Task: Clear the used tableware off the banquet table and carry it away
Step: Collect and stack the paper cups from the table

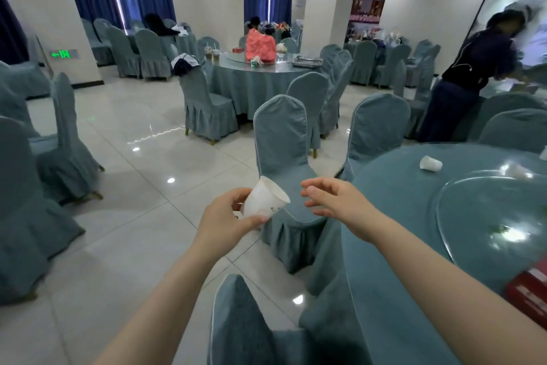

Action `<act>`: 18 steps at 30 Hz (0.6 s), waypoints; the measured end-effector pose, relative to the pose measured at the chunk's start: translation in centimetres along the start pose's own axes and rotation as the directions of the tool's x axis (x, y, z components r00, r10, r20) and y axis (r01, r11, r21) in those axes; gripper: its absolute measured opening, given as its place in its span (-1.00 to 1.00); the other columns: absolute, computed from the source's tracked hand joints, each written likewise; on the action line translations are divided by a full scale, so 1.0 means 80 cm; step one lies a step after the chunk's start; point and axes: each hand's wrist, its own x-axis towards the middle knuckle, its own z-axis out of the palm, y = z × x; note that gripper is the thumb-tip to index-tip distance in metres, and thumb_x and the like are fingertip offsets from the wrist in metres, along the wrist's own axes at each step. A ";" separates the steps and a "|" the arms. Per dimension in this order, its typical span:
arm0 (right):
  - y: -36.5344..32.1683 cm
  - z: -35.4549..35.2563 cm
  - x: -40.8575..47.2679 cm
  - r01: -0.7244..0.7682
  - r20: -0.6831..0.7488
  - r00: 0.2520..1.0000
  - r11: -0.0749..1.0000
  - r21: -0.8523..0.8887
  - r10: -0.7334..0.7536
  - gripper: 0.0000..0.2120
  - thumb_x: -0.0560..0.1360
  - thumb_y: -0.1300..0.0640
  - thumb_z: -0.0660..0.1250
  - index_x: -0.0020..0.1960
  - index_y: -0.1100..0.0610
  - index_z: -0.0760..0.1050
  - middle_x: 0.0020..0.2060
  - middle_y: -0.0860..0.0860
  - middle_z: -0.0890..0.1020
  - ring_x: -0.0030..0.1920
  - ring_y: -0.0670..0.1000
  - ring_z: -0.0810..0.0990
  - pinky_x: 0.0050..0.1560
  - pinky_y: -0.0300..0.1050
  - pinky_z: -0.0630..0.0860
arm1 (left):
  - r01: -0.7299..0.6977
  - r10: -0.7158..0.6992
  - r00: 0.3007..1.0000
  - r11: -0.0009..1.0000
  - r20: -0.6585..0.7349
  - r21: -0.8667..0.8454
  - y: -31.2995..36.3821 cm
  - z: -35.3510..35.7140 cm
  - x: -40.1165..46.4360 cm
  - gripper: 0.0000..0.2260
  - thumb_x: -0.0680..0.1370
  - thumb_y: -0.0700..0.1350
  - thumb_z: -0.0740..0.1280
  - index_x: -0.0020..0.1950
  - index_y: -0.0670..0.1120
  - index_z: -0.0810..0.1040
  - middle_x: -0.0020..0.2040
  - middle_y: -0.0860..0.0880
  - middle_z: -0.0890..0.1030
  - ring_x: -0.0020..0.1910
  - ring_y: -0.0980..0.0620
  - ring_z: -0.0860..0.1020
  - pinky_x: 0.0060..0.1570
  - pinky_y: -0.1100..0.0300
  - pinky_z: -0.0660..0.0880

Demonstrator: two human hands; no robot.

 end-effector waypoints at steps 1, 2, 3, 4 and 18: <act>0.004 0.009 0.006 -0.018 -0.021 1.000 1.000 -0.002 0.018 -0.90 0.55 0.07 0.31 0.05 -0.03 0.54 0.04 0.00 0.65 0.00 -0.04 0.64 0.04 -0.14 0.59 | 0.015 -0.015 1.000 1.000 0.010 -0.021 -0.013 -0.006 0.007 -0.60 0.34 -0.02 0.53 0.11 0.20 0.50 -0.03 0.30 0.57 -0.03 0.27 0.53 -0.14 0.37 0.40; 0.008 0.019 0.012 -0.038 -0.041 0.998 0.999 -0.004 0.038 -0.90 0.55 0.07 0.31 0.05 -0.04 0.54 0.04 0.01 0.66 0.01 -0.03 0.64 0.06 -0.12 0.59 | 0.030 -0.030 0.999 0.999 0.016 -0.042 -0.026 -0.012 0.013 -0.59 0.33 -0.02 0.53 0.10 0.22 0.49 -0.03 0.31 0.57 -0.03 0.28 0.53 -0.15 0.38 0.39; 0.012 0.030 0.018 -0.057 -0.056 0.997 0.998 -0.007 0.056 -0.91 0.55 0.07 0.31 0.04 -0.05 0.54 0.04 0.01 0.66 0.02 -0.03 0.64 0.06 -0.11 0.59 | 0.044 -0.043 0.999 0.997 0.019 -0.063 -0.039 -0.019 0.020 -0.59 0.33 -0.02 0.54 0.09 0.23 0.49 -0.04 0.32 0.57 -0.04 0.29 0.53 -0.17 0.39 0.39; 0.015 0.040 0.025 -0.073 -0.069 0.995 0.997 -0.013 0.072 -0.91 0.55 0.07 0.31 0.04 -0.05 0.55 0.05 0.00 0.66 0.03 -0.03 0.63 0.07 -0.11 0.59 | 0.057 -0.055 0.998 0.995 0.024 -0.084 -0.052 -0.026 0.026 -0.59 0.33 -0.03 0.54 0.09 0.23 0.49 -0.04 0.32 0.57 -0.05 0.31 0.53 -0.18 0.40 0.39; -0.063 0.191 0.146 0.000 -0.139 0.990 1.000 0.031 0.004 -0.87 0.55 0.12 0.31 0.06 -0.07 0.54 0.06 -0.07 0.66 0.07 -0.09 0.62 0.11 -0.09 0.54 | 0.018 -0.017 1.000 0.971 0.006 -0.236 -0.122 -0.215 0.136 -0.58 0.37 -0.09 0.51 0.14 0.25 0.52 -0.01 0.24 0.63 -0.09 0.33 0.57 -0.26 0.45 0.44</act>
